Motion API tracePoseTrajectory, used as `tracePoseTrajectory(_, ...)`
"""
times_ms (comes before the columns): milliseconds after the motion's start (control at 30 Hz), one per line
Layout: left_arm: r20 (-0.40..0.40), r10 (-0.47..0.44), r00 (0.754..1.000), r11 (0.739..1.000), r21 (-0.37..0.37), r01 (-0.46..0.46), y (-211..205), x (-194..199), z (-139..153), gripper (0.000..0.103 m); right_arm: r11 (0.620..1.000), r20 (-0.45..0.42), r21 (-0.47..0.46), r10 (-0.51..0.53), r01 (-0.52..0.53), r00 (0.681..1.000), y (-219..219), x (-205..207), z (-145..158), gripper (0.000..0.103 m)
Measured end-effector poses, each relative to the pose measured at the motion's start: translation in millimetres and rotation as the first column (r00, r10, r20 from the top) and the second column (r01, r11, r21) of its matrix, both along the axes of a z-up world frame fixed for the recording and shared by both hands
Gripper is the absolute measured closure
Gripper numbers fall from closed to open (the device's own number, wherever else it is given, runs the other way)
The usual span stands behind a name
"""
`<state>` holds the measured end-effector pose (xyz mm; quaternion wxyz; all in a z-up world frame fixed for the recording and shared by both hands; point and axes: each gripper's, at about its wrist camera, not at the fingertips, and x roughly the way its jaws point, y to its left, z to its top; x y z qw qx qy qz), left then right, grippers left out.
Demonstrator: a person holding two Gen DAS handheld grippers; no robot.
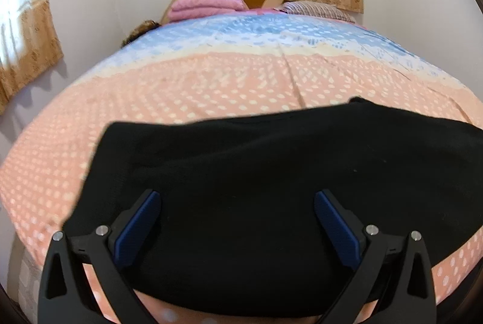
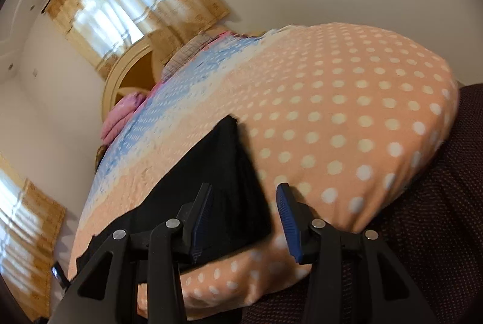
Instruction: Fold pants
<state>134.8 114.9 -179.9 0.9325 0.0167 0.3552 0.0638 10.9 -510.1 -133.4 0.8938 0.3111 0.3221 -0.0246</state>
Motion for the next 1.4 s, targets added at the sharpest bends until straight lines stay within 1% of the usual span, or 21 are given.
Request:
tracePoseTrajectory(67, 0.022, 0.042, 0.999, 0.999, 0.025, -0.042, 8.2, -1.6, 3.1, 0.0, 1.0, 0.004, -0.025, -0.012, 0.012, 1.0, 1.0, 2.0, -1.2, 0.058)
tracePoseTrajectory(167, 0.026, 0.094, 0.995, 0.996, -0.002, -0.094, 27.3, -0.7, 4.3, 0.0, 1.0, 0.02, -0.013, -0.018, 0.018, 1.0, -1.1, 4.3, -3.6, 0.058)
tracePoseTrajectory(267, 0.016, 0.134, 0.991, 0.991, 0.005, -0.134, 42.5, -0.2, 0.6, 0.0, 0.999, 0.023, -0.032, -0.005, 0.006, 1.0, -0.1, 5.2, -5.1, 0.058)
tracePoseTrajectory(367, 0.003, 0.139, 0.99, 0.99, -0.009, -0.139, 50.6, 1.0, -6.1, 0.0, 0.999, 0.012, -0.046, 0.01, -0.009, 1.0, 6.2, 13.4, -2.2, 0.058)
tracePoseTrajectory(400, 0.0, 0.134, 0.991, 0.991, -0.01, -0.134, 51.5, 1.8, -9.4, 0.0, 0.999, 0.011, -0.04, 0.033, -0.032, 0.999, 7.7, 16.2, -2.8, 0.058)
tracePoseTrajectory(467, 0.013, 0.125, 0.992, 0.992, 0.003, -0.125, 50.1, 1.8, -12.1, 0.0, 0.999, 0.008, -0.031, 0.045, -0.044, 0.999, 11.2, 23.4, -2.0, 0.058)
tracePoseTrajectory(533, 0.017, 0.127, 0.992, 0.992, 0.003, -0.127, 49.9, 2.7, -12.0, 0.0, 0.999, -0.017, -0.036, 0.011, -0.011, 1.0, 10.4, 28.5, -2.1, 0.075)
tracePoseTrajectory(567, 0.019, 0.128, 0.992, 0.992, 0.0, -0.128, 50.7, 2.4, -11.8, 0.0, 1.0, -0.03, -0.028, -0.002, 0.001, 1.0, 8.8, 30.0, -3.1, 0.088)
tracePoseTrajectory(633, 0.024, 0.123, 0.992, 0.992, -0.003, -0.123, 51.7, 1.1, -12.1, 0.0, 1.0, -0.01, 0.024, -0.014, 0.014, 1.0, 5.7, 28.7, -3.8, 0.089)
tracePoseTrajectory(667, 0.024, 0.121, 0.992, 0.993, -0.004, -0.121, 52.0, 1.3, -12.2, 0.0, 0.999, -0.008, 0.029, -0.027, 0.027, 1.0, 5.2, 28.0, -3.8, 0.089)
tracePoseTrajectory(733, 0.024, 0.118, 0.993, 0.993, -0.007, -0.118, 52.6, 2.9, -11.2, 0.0, 0.999, 0.005, 0.006, -0.041, 0.041, 0.999, 10.2, 26.3, 0.0, 0.089)
tracePoseTrajectory(833, 0.026, 0.12, 0.992, 0.993, -0.003, -0.12, 52.9, 1.4, -11.6, 0.0, 0.998, 0.04, -0.057, -0.039, 0.041, 0.998, 27.4, 24.5, 15.6, 0.09)
tracePoseTrajectory(933, 0.026, 0.12, 0.992, 0.993, -0.004, -0.12, 52.7, 0.7, -11.5, 0.0, 0.986, 0.083, -0.165, -0.005, 0.019, 0.997, 57.0, 25.2, 42.9, 0.09)
tracePoseTrajectory(1000, 0.028, 0.122, 0.992, 0.993, -0.003, -0.122, 52.4, 0.0, -11.5, 0.0, 0.967, 0.113, -0.254, 0.038, -0.008, 0.993, 84.1, 27.1, 63.1, 0.09)
tracePoseTrajectory(1100, 0.03, 0.125, 0.992, 0.992, -0.005, -0.125, 52.5, -0.9, -11.5, 0.0, 0.936, 0.129, -0.347, 0.102, -0.051, 0.986, 120.5, 32.9, 82.3, 0.09)
tracePoseTrajectory(1267, 0.027, 0.137, 0.99, 0.99, -0.024, -0.136, 52.1, -5.6, -7.9, 0.0, 0.885, 0.107, -0.44, 0.221, -0.153, 0.969, 182.9, 46.7, 91.8, 0.09)
tracePoseTrajectory(1367, 0.037, 0.112, 0.993, 0.993, -0.052, -0.11, 47.1, -8.7, -1.0, 0.0, 0.855, 0.09, -0.472, 0.289, -0.215, 0.953, 217.7, 56.4, 87.9, 0.09)
tracePoseTrajectory(1400, 0.045, 0.098, 0.994, 0.994, -0.059, -0.096, 43.5, -10.0, 2.5, 0.0, 0.837, 0.077, -0.492, 0.316, -0.24, 0.945, 233.1, 61.7, 85.2, 0.09)
